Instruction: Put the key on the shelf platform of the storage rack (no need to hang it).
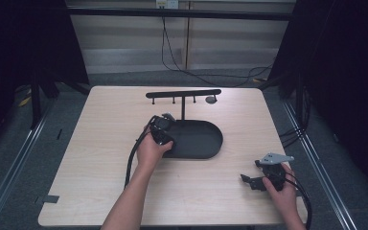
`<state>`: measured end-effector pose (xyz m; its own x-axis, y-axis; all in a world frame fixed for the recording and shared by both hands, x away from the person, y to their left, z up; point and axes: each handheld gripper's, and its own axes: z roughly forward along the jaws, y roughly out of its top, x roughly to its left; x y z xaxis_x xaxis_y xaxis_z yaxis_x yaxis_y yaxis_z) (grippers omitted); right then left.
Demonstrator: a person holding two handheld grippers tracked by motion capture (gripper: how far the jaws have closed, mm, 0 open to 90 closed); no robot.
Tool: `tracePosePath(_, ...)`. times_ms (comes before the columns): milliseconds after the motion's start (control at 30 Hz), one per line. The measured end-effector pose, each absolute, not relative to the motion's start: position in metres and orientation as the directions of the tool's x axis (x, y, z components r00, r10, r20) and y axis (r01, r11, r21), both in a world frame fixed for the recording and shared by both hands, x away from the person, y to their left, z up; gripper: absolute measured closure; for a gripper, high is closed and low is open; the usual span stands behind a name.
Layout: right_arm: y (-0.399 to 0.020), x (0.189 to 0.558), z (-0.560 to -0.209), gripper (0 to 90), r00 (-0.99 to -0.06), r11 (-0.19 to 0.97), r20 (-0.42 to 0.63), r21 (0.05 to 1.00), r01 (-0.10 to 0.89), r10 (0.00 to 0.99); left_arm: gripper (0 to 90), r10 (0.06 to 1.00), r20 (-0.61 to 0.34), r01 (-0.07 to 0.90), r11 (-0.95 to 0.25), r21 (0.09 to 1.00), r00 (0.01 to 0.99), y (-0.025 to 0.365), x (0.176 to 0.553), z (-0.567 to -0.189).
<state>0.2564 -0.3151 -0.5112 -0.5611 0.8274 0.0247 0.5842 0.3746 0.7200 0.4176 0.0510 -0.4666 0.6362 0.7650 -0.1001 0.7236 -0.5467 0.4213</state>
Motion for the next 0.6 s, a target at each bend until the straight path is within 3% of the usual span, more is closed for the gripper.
tracePosePath(600, -0.3150, 0.2564, -0.5112, 14.5, -0.561, 0.374, 0.026, 0.720, 0.585, 0.828, 39.7, 0.777, -0.081, 0.721, -0.533, 0.443, 0.625, 0.0557, 0.4157, -0.4619)
